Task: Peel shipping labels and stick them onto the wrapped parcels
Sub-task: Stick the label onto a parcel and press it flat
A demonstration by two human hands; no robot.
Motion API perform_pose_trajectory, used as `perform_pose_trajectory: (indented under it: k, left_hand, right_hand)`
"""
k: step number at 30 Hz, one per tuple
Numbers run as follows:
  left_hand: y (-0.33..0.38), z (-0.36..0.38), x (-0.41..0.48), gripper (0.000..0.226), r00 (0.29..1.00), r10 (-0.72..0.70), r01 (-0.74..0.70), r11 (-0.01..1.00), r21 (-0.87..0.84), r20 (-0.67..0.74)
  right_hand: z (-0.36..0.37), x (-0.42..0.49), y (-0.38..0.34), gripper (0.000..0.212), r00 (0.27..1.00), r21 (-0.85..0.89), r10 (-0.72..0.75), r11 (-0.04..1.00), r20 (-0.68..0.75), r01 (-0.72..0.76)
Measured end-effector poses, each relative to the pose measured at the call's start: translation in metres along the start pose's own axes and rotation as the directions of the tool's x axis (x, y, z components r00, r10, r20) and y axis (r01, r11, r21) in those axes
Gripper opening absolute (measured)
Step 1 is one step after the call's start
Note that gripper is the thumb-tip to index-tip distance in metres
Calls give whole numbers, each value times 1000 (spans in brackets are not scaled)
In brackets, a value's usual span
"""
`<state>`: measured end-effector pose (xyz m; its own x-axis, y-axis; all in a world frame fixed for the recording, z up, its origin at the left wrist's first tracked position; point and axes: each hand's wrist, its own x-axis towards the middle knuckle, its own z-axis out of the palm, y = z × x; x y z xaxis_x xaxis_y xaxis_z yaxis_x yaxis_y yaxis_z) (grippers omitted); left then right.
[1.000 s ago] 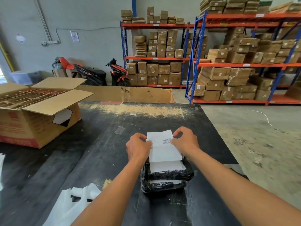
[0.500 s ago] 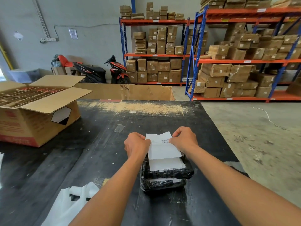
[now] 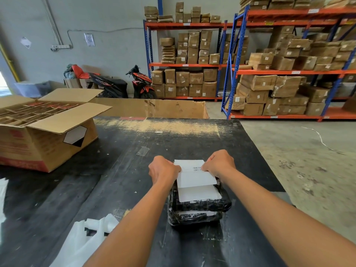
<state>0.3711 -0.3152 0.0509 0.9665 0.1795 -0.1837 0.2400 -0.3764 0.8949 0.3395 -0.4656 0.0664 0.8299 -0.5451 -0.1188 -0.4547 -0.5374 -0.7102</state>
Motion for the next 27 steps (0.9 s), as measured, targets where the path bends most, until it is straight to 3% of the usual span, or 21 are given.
perform_pose_trajectory:
  k: [8,13,20,27]
  left_hand:
    - [1,1,0,18,998,56,-55,994,94,-11]
    - [4,-3,-1,12,999,36,-39,991,129,25]
    - [5,-7,3,16,988,-38,28,997,69,151]
    - [5,-13,3,25,971,-17,-24,986,166,238]
  right_hand:
    - [1,-3,-4,4,1000,-34,14,999,21,-13]
    - [-2,-2,0,29,996,11,31,999,87,-32]
    - [-9,5,3,32,974,9,50,999,221,-54]
    - [-13,4,9,18,950,142,60,984,306,-108]
